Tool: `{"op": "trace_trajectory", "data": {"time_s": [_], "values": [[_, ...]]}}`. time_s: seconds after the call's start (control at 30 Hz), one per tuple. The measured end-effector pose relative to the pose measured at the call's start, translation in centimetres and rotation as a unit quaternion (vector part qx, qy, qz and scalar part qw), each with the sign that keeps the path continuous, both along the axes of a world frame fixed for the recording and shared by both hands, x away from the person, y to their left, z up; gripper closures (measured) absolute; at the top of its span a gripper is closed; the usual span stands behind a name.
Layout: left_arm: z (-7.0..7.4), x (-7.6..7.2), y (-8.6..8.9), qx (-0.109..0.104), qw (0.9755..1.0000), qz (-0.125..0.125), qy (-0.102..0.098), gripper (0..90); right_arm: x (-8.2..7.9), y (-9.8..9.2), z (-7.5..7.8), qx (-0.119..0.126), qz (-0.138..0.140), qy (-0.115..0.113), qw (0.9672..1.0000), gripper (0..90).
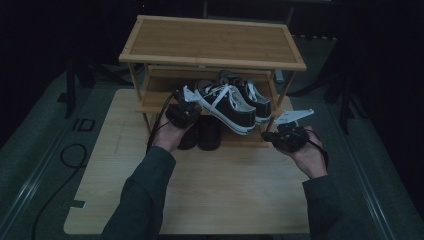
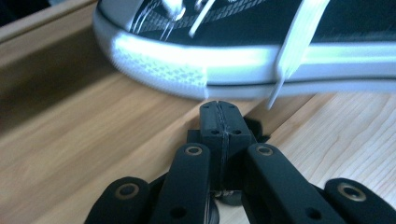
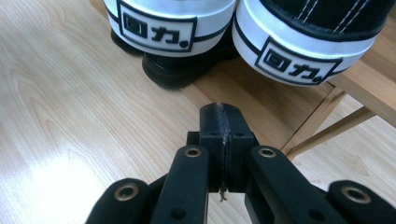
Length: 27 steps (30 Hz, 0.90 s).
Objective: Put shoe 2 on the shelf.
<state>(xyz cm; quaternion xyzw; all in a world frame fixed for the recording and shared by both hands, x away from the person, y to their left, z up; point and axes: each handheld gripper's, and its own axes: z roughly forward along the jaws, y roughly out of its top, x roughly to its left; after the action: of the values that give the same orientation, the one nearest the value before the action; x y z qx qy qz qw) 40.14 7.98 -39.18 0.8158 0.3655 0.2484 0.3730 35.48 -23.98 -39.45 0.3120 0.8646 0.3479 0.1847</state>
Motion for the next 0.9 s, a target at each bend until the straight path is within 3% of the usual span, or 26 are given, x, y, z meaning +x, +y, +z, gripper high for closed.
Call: {"op": "trace_trajectory", "data": {"time_s": [0.23, 0.6, 0.9], "values": [[0.6, 0.5, -1.1, 0.007, 1.0000, 0.004, -0.006, 90.0, -0.2, -0.2, -0.2, 0.001, 0.002, 0.001, 1.0000, 88.6], [0.7, 0.8, -1.1, 0.016, 0.9999, 0.004, -0.004, 90.0, -0.1, 0.2, -0.9, 0.002, 0.007, 0.008, 0.9999, 88.6], [0.8, 1.6, -1.3, 0.023, 0.9993, 0.028, 0.002, 90.0, 0.1, 0.8, -1.2, 0.003, 0.015, 0.008, 0.9998, 88.4]]}}
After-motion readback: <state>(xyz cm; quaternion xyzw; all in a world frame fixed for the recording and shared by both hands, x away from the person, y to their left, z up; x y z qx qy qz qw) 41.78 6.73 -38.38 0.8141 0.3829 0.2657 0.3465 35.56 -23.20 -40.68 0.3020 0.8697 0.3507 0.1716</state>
